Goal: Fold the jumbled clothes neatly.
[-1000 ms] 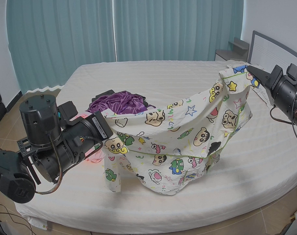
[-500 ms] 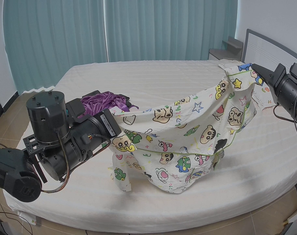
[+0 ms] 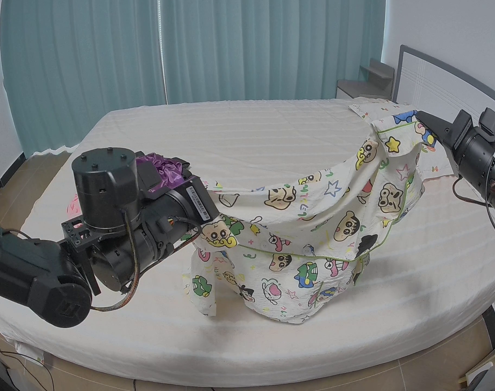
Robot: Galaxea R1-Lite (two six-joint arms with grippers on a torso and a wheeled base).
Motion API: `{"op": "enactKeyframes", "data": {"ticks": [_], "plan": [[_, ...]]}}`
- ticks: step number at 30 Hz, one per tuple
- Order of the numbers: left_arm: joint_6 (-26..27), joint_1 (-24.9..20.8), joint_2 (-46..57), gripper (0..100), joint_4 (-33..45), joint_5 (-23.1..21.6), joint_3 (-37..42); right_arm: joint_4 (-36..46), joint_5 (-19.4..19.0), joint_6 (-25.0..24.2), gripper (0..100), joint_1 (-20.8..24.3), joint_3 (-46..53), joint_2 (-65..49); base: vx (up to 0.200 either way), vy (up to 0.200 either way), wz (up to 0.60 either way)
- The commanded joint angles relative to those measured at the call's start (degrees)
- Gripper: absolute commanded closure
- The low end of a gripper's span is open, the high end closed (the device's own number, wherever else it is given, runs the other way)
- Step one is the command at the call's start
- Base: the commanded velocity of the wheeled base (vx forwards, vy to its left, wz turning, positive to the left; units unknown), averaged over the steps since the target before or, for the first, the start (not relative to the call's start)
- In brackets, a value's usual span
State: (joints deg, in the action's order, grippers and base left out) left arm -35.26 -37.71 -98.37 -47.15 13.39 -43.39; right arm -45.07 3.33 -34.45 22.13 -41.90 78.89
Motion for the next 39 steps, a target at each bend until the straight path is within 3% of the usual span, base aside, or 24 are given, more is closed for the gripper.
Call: {"op": "enactKeyframes", "data": {"ticks": [1,10,16,22,32,36,37,39], "plan": [[-0.16,-0.53,-1.48,100,-0.04,-0.03,0.23,-0.02,0.01,0.00,100,-0.24,0.50,0.13,0.000,-0.200,0.00],[-0.25,-2.90,-0.95,100,-0.04,0.33,1.81,0.07,0.01,0.00,100,-0.77,2.26,-0.93,0.000,-0.067,0.00],[-0.25,-4.83,-0.77,100,0.04,4.02,2.78,0.24,-0.16,0.09,100,-0.59,4.46,-3.30,-0.200,0.000,0.00],[-0.16,-5.45,4.32,100,0.13,4.90,6.12,0.42,-1.66,0.09,100,-0.15,6.22,-7.69,-0.200,0.000,0.00],[0.80,-5.62,16.36,100,0.48,5.07,10.60,0.51,-9.30,0.44,100,-0.07,9.12,-19.47,-0.200,0.000,0.00],[3.97,-5.54,20.67,100,0.57,4.98,12.36,0.51,-13.26,0.61,100,0.20,10.08,-24.39,-0.100,0.000,0.00],[6.16,-5.54,22.60,100,0.48,4.98,13.68,0.51,-16.16,0.61,100,0.55,10.26,-26.77,0.000,0.000,0.00],[9.24,-5.62,25.24,100,0.66,4.98,15.09,0.95,-18.45,0.61,100,0.55,10.17,-28.96,0.000,0.000,0.00]]}}
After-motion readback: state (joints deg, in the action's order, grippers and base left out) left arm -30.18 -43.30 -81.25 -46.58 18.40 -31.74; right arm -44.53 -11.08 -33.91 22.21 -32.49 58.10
